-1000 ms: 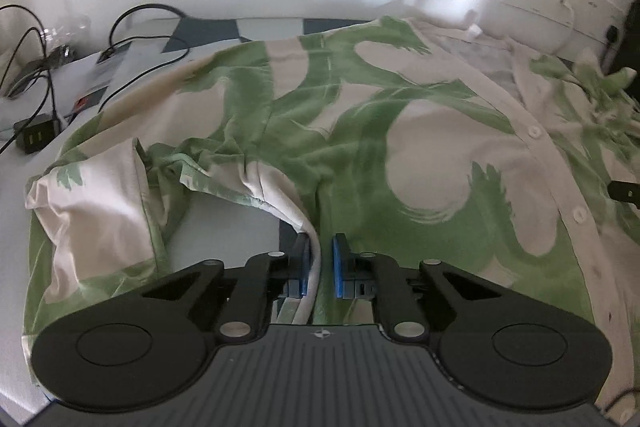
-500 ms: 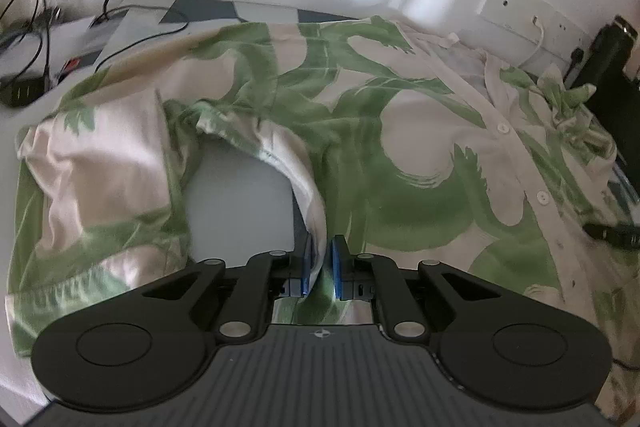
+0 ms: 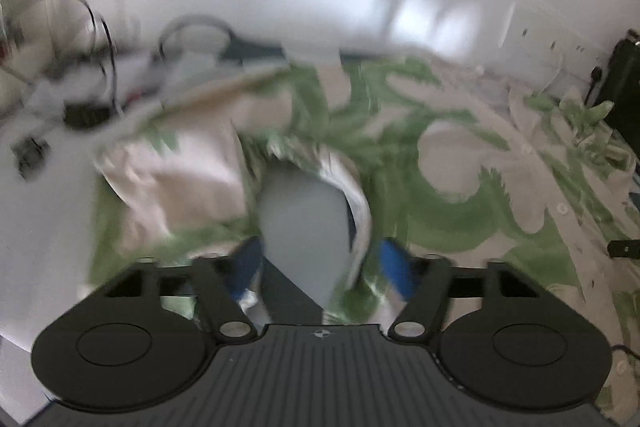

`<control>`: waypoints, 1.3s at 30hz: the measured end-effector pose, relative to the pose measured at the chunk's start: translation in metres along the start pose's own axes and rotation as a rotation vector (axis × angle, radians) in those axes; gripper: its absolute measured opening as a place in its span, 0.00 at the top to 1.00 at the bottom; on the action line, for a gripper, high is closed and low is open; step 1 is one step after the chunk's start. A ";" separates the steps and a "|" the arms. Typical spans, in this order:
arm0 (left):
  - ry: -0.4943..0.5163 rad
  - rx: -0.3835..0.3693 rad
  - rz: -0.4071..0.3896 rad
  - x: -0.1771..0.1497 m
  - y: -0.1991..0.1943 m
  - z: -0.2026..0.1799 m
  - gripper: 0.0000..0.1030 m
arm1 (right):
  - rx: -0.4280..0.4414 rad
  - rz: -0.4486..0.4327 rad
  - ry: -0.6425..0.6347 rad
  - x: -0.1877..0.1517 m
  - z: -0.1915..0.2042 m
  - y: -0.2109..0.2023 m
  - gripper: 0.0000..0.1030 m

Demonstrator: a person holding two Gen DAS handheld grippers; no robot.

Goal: Fold clothes

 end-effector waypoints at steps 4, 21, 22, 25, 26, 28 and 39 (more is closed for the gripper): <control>-0.029 0.095 0.044 -0.014 0.005 0.033 0.29 | 0.009 0.007 0.013 0.004 0.005 0.001 0.02; -0.215 0.081 -0.101 0.057 -0.009 0.064 0.95 | 0.044 -0.011 0.056 0.030 -0.002 0.011 0.05; -0.236 0.020 -0.124 0.070 -0.010 0.057 0.95 | 0.038 -0.014 0.061 0.031 -0.006 0.011 0.05; -0.219 -0.083 -0.172 0.107 -0.011 0.029 0.95 | 0.028 -0.021 0.085 0.033 -0.019 0.011 0.05; -0.198 -0.108 -0.180 0.118 -0.008 0.015 0.95 | 0.032 -0.026 0.096 0.034 -0.023 0.011 0.05; -0.150 -0.165 -0.177 0.133 -0.001 -0.015 0.95 | 0.027 -0.035 0.108 0.034 -0.031 0.011 0.05; -0.023 -0.309 0.080 0.080 0.091 -0.148 0.95 | -0.003 -0.049 0.101 0.028 -0.048 0.012 0.05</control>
Point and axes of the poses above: each gripper's, at about its wrist camera, not at the fingertips, and y roughly the way its jaws point, z to its left, x to its top, the point moved 10 cm from there along y, roughly the way its jaws point, and after that the axes turned 5 degrees about z, right-handed, at the moved point
